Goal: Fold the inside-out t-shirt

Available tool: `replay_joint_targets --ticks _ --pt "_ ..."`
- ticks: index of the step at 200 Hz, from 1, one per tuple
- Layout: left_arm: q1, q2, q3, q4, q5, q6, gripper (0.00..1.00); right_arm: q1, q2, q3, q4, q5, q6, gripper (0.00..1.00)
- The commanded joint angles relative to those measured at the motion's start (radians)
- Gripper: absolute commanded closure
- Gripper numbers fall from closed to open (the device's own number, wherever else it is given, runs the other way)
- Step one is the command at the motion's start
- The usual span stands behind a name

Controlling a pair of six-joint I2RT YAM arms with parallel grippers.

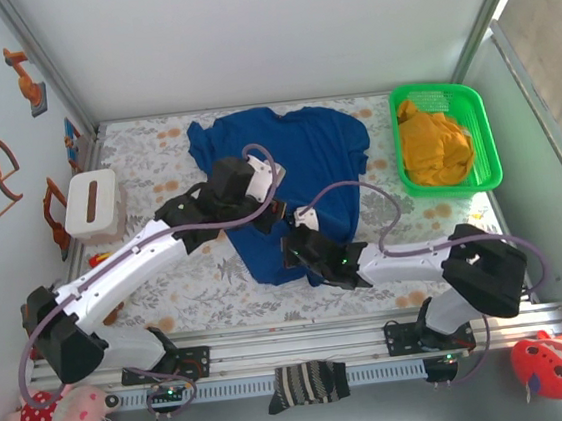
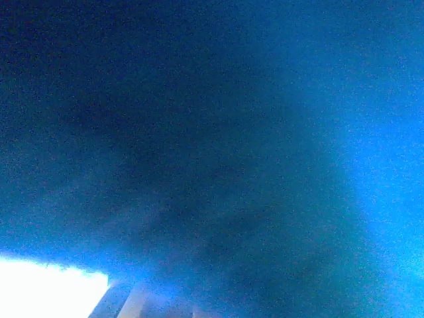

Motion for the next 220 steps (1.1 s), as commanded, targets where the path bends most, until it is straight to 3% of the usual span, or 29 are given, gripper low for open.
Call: replay_joint_targets --ticks 1,97,127,164,190,220 --pt "0.000 -0.042 0.005 -0.017 0.005 0.030 1.00 -0.026 -0.061 -0.046 0.018 0.078 -0.026 1.00" --pt "0.003 -0.069 0.078 -0.025 0.099 0.035 1.00 -0.072 -0.099 0.014 -0.062 0.086 -0.108 1.00" --pt "0.003 -0.069 0.124 0.013 0.164 -0.022 1.00 -0.066 -0.050 0.077 -0.055 0.052 -0.160 1.00" --pt "0.002 -0.049 0.219 0.016 0.219 -0.058 1.00 0.019 0.081 0.133 -0.019 0.052 -0.174 1.00" --pt "0.002 -0.057 0.245 -0.005 0.229 -0.060 1.00 0.008 0.148 0.136 -0.006 0.066 -0.157 1.00" --pt "0.003 -0.078 0.226 -0.019 0.225 -0.058 1.00 -0.065 0.149 0.129 0.002 0.000 -0.153 1.00"
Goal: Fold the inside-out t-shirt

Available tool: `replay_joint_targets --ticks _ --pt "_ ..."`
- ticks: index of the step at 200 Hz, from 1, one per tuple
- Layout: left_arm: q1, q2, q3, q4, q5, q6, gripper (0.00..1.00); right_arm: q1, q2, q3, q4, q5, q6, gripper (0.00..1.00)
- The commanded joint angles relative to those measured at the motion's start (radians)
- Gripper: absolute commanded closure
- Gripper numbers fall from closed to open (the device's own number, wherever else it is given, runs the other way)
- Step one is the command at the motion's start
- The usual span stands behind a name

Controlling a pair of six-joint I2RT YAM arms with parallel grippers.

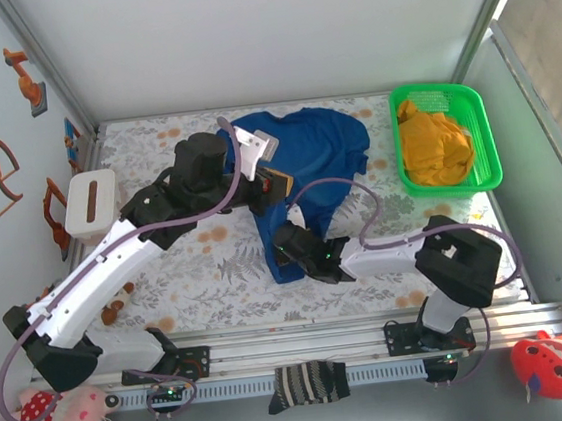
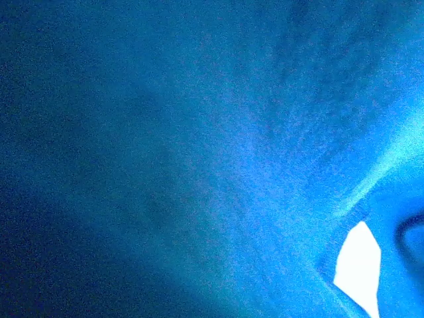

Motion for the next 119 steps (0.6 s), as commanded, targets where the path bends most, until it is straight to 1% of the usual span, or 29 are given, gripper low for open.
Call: replay_joint_targets --ticks 1,41,54,76,98,106,119 --pt "0.002 -0.037 0.002 -0.001 0.034 -0.017 1.00 -0.062 -0.013 0.005 0.017 -0.026 0.000 1.00" --pt "0.002 -0.055 -0.038 0.006 0.052 -0.029 1.00 -0.222 -0.056 0.007 -0.007 -0.092 0.017 1.00" --pt "0.002 -0.055 -0.042 0.025 0.067 -0.041 1.00 -0.251 -0.062 0.018 -0.012 -0.107 0.020 1.00" --pt "0.001 -0.047 -0.029 0.037 0.091 -0.046 1.00 -0.253 -0.055 0.035 -0.011 -0.127 0.016 1.00" --pt "0.001 -0.033 -0.014 0.043 0.104 -0.051 1.00 -0.248 -0.041 0.023 0.028 -0.161 0.037 1.00" --pt "0.001 -0.023 -0.007 0.047 0.105 -0.056 1.00 -0.232 -0.033 0.027 0.027 -0.166 0.037 1.00" --pt "0.001 -0.008 0.004 0.057 0.104 -0.072 1.00 -0.179 -0.025 0.036 0.025 -0.120 0.037 1.00"
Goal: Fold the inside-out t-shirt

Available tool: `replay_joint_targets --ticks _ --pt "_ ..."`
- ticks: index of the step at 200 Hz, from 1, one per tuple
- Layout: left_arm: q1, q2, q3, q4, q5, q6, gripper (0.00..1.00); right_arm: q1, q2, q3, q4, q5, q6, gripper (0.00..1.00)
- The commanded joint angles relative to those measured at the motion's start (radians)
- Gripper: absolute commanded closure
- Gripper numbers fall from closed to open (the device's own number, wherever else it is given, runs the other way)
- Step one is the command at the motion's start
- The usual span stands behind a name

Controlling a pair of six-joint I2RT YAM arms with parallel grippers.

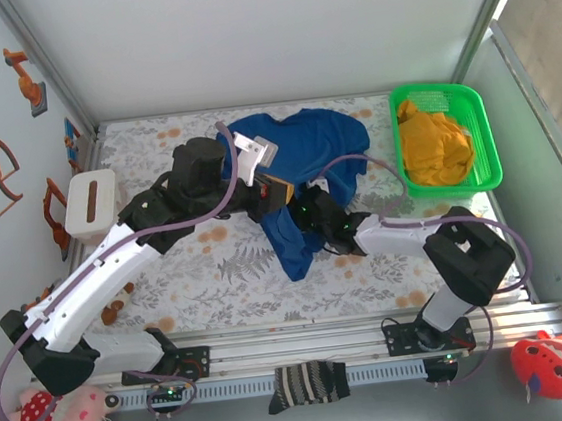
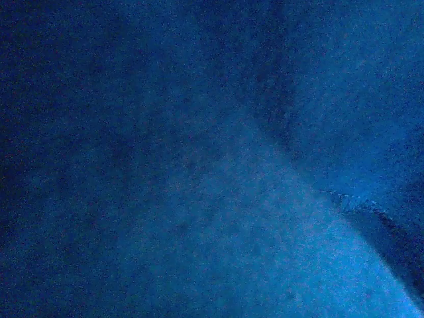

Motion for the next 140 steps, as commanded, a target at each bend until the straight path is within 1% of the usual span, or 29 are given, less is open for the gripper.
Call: replay_joint_targets --ticks 1,14,29,42,59,76,101,123,140 --pt "0.001 0.017 0.040 0.052 0.036 -0.036 1.00 0.070 0.011 0.027 0.022 0.020 0.026 1.00" --pt "0.002 0.036 0.053 0.065 0.032 -0.051 1.00 0.136 0.031 0.034 0.039 0.060 0.044 1.00" --pt "0.000 0.060 0.080 0.065 0.039 -0.058 1.00 0.211 0.077 0.061 0.046 0.139 0.065 1.00" --pt "-0.001 0.077 0.105 0.058 0.053 -0.062 1.00 0.225 0.145 0.099 0.045 0.164 0.094 1.00" --pt "-0.012 0.076 0.116 0.051 0.060 -0.062 1.00 0.175 0.218 0.145 0.048 0.151 0.099 1.00" --pt "-0.025 0.055 0.105 0.045 0.052 -0.070 1.00 0.068 0.293 0.227 0.012 -0.007 0.112 1.00" --pt "-0.054 0.035 0.092 0.055 0.051 -0.092 1.00 -0.028 0.331 0.279 0.004 -0.089 0.129 1.00" --pt "-0.107 0.027 0.087 0.085 0.044 -0.118 1.00 -0.064 0.316 0.308 -0.015 -0.122 0.125 1.00" --pt "-0.153 0.035 0.090 0.136 0.058 -0.159 1.00 -0.081 0.306 0.324 -0.035 -0.132 0.119 1.00"
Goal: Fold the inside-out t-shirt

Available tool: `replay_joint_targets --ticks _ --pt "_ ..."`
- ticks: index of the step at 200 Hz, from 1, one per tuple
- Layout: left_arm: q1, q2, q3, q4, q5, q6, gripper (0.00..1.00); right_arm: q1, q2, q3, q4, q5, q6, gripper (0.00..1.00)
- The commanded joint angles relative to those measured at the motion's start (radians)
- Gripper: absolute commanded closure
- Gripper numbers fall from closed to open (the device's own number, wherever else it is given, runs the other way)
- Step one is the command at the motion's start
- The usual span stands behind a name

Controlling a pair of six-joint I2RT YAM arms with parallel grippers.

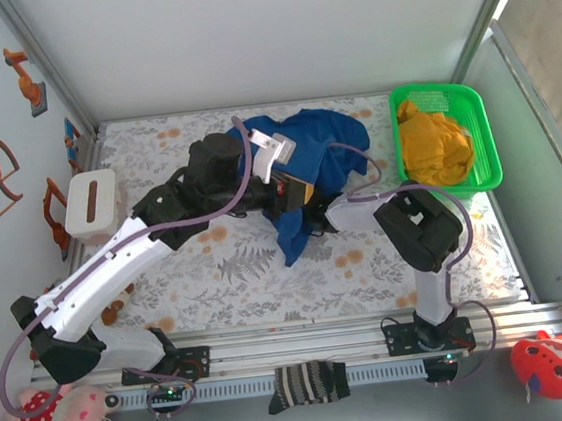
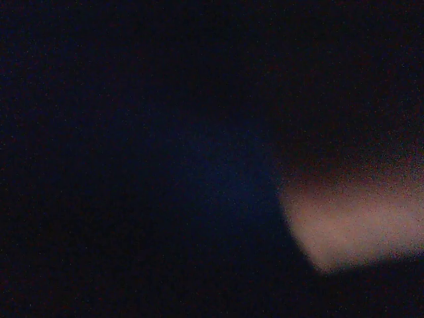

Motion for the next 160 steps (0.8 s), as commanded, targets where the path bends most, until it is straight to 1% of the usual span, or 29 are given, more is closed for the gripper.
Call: replay_joint_targets --ticks 1,27,38,53,72,93,107,118,129,142,160 --pt "-0.063 -0.032 0.013 0.102 0.042 -0.067 1.00 -0.005 -0.028 0.042 -0.037 -0.057 0.015 1.00" --pt "-0.121 0.002 0.034 0.164 0.058 -0.107 1.00 -0.037 -0.022 0.046 -0.024 -0.096 0.033 1.00" --pt "-0.123 0.021 0.034 0.177 0.067 -0.120 1.00 -0.047 -0.020 0.041 0.004 -0.122 0.054 1.00" --pt "-0.123 0.038 0.023 0.178 0.061 -0.123 1.00 -0.049 -0.037 0.025 0.043 -0.149 0.088 0.96" --pt "-0.111 0.044 0.015 0.152 0.018 -0.121 1.00 -0.045 -0.105 -0.036 0.102 -0.189 0.135 0.95" --pt "-0.089 0.026 0.001 0.130 -0.034 -0.106 1.00 -0.021 -0.224 -0.126 0.111 -0.183 0.154 0.95" --pt "-0.057 0.020 -0.017 0.134 -0.031 -0.117 1.00 -0.002 -0.300 -0.178 0.113 -0.166 0.163 0.95" --pt "-0.037 0.018 -0.029 0.143 -0.018 -0.127 1.00 0.012 -0.328 -0.198 0.122 -0.158 0.172 0.94" --pt "-0.028 0.022 -0.033 0.151 -0.009 -0.126 1.00 0.016 -0.318 -0.191 0.138 -0.164 0.186 0.93" --pt "-0.027 0.032 -0.022 0.155 0.001 -0.124 1.00 0.014 -0.271 -0.149 0.157 -0.162 0.185 0.93" --pt "-0.038 0.052 0.004 0.171 0.020 -0.136 1.00 -0.005 -0.160 -0.041 0.180 -0.169 0.172 0.92"
